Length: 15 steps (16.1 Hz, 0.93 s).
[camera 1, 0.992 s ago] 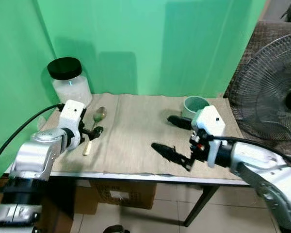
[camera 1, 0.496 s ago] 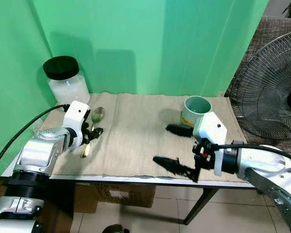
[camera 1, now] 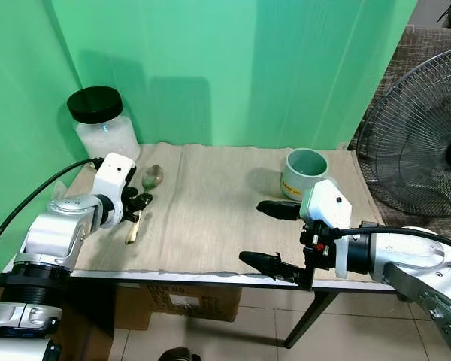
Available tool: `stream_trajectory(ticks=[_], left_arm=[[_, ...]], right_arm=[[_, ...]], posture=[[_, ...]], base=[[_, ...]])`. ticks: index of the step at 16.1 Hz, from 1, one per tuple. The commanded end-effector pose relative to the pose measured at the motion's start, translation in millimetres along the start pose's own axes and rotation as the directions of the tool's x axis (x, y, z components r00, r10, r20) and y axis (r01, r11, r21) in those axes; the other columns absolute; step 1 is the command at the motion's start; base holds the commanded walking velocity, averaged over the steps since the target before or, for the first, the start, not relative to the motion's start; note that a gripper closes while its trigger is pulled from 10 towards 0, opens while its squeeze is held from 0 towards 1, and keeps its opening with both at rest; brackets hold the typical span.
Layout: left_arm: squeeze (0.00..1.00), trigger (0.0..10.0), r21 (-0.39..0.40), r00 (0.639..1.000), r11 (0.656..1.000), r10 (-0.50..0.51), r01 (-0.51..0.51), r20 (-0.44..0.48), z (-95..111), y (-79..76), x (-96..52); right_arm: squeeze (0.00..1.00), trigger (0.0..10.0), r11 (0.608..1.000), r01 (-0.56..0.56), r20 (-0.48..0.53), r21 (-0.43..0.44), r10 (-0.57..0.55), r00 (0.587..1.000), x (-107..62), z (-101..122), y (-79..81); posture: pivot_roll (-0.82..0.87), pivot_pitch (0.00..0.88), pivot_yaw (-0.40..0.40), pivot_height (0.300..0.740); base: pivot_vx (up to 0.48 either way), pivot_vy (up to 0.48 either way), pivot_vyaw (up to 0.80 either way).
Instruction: Setting the table
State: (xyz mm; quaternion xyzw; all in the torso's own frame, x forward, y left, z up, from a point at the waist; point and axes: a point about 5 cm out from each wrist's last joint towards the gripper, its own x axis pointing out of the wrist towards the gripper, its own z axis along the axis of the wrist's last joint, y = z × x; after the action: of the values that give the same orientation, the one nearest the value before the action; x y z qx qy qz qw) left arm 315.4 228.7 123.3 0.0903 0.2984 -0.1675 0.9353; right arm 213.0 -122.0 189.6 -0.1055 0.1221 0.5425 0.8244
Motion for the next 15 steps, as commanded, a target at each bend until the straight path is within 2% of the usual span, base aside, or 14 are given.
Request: stream_trajectory(ticks=[1,15], left_arm=[[0.0,0.0,0.016,1.0,1.0,0.002,-0.002,0.004,4.1,2.4,-0.1],[0.0,0.0,0.053,1.0,0.999,-0.013,0.012,0.026,7.6,8.0,-2.2]], right_arm=[[0.0,10.0,1.0,-0.022,-0.004,-0.007,0.022,1.0,0.3,0.3,3.1],[0.0,10.0,0.999,-0.033,0.006,-0.002,0.033,0.999,3.3,-2.3,6.4]], posture=[[0.05,0.023,0.011,0.74],[0.05,0.011,0.015,0.74]], base=[[0.0,0.0,0.0],[0.0,0.0,0.0]])
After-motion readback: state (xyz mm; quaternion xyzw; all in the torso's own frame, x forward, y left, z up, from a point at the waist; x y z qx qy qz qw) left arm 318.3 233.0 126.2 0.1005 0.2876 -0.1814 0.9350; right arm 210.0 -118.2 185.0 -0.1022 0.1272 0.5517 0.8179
